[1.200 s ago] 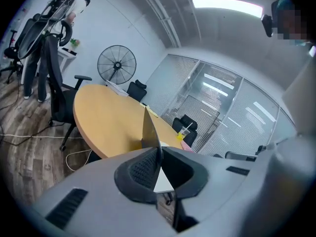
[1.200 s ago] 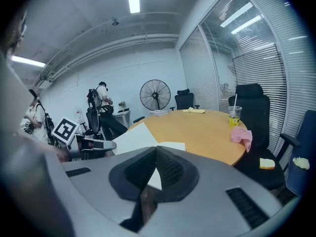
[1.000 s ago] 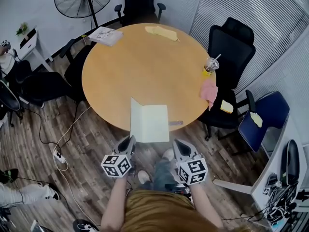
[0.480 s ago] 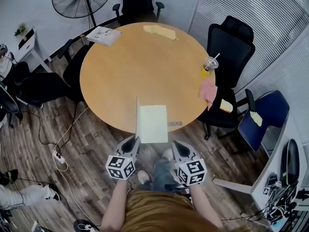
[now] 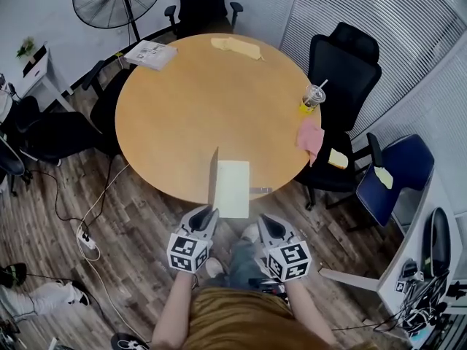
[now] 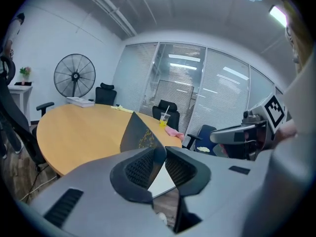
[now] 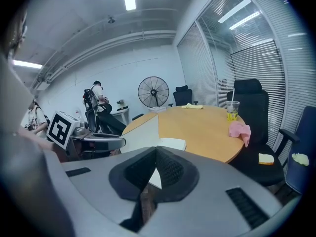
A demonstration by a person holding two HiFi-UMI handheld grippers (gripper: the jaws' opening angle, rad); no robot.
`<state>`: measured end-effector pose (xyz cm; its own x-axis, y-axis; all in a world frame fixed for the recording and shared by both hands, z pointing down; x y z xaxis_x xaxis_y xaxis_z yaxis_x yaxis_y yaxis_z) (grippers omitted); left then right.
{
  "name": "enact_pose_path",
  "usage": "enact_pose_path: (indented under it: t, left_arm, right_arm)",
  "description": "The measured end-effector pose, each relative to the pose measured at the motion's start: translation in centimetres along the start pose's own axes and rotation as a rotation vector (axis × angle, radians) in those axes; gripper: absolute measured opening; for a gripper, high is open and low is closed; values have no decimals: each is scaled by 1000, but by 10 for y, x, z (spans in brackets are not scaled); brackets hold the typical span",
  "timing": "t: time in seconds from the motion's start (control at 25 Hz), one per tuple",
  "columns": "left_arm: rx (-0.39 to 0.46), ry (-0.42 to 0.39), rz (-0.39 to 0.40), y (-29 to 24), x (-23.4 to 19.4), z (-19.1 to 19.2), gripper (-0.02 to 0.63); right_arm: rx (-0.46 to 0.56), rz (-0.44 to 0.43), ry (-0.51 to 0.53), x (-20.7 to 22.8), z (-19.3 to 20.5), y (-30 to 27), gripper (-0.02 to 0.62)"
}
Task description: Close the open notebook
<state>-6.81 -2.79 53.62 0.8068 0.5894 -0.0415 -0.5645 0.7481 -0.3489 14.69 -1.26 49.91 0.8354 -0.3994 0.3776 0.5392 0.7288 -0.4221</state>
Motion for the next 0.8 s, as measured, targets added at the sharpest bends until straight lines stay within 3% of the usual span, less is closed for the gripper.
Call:
enact_pose_path:
  t: [0.52, 0.8]
  left_arm:
    - [-30, -60, 96, -23, 18, -1, 124]
    - [-76, -185, 137, -39, 34, 1, 138]
  right_arm:
    - [-14, 25, -18, 13, 3, -4, 12]
    - [-19, 41, -24, 23, 4, -5, 12]
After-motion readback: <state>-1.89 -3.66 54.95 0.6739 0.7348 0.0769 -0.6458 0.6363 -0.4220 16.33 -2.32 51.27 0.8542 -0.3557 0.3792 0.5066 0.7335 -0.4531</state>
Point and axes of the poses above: the fingertips, and each gripper's own axes: y backward along the fingers, x to its right, z out of its underside, the point moved 8 cm from there along y, backward along the fingers, and after that the axes turned 14 degrees about -y, right-handed, at the moved point
